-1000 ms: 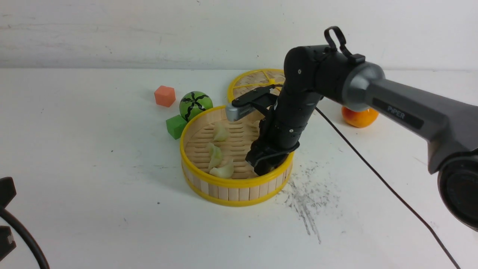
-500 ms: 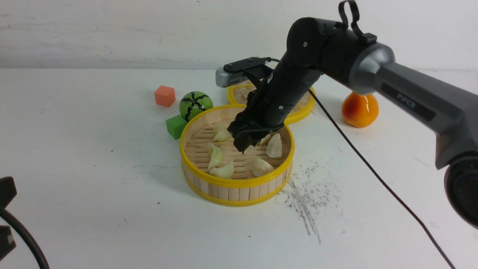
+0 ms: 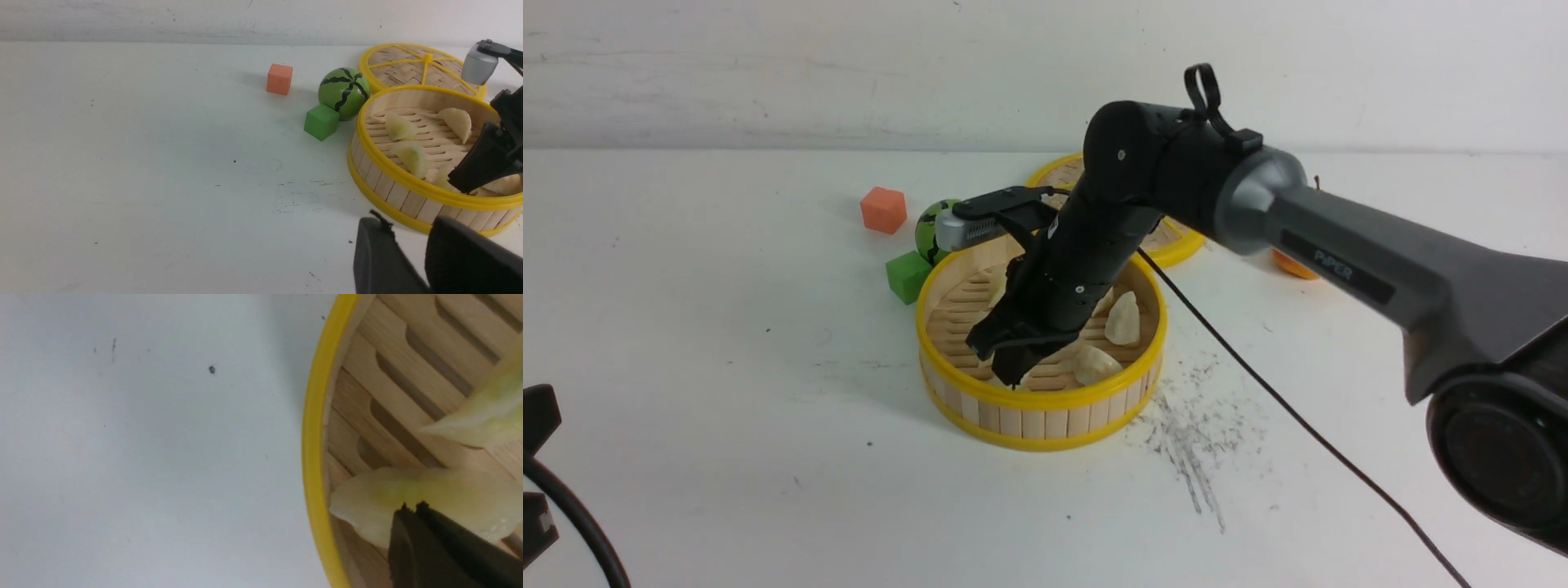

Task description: Put the dumplings into the steamer on the white table.

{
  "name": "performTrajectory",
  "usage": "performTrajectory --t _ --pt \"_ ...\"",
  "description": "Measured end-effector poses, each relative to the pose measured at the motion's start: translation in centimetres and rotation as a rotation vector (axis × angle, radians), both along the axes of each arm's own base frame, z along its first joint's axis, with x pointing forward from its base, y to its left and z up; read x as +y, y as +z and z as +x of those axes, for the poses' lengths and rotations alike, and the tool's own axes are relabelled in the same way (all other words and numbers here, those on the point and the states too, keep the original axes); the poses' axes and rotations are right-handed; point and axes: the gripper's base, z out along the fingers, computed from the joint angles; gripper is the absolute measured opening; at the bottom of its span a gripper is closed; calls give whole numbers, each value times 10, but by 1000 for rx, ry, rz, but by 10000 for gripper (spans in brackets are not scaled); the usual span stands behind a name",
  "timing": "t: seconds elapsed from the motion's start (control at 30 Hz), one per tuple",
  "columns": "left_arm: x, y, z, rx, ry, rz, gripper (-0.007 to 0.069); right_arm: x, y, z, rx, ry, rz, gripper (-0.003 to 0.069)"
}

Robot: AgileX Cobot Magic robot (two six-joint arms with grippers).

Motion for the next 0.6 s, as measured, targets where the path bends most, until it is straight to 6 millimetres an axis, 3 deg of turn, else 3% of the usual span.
performTrajectory --t 0.07,0.13,0.27,0.3,0.37,0.43,0.47,0.6 --pt "0 0 0 0 0 0 181 -5 17 -6 -20 25 -22 -13" --pt "0 0 0 0 0 0 183 -15 50 -16 -83 49 -45 -11" --pt "0 0 0 -4 0 8 187 -48 138 -44 -293 35 -48 -9" --pt "0 0 0 -4 0 8 187 -52 148 -48 -315 31 -41 -9" --pt "0 0 0 -5 1 10 190 -73 186 -67 -413 6 -39 -8" --pt "0 0 0 -4 2 10 192 -110 235 -104 -547 -49 -57 -8" --pt "0 0 0 -4 2 10 194 -125 248 -120 -585 -79 -70 -8" --pt "0 0 0 -4 2 10 199 -178 267 -182 -684 -238 -123 -8"
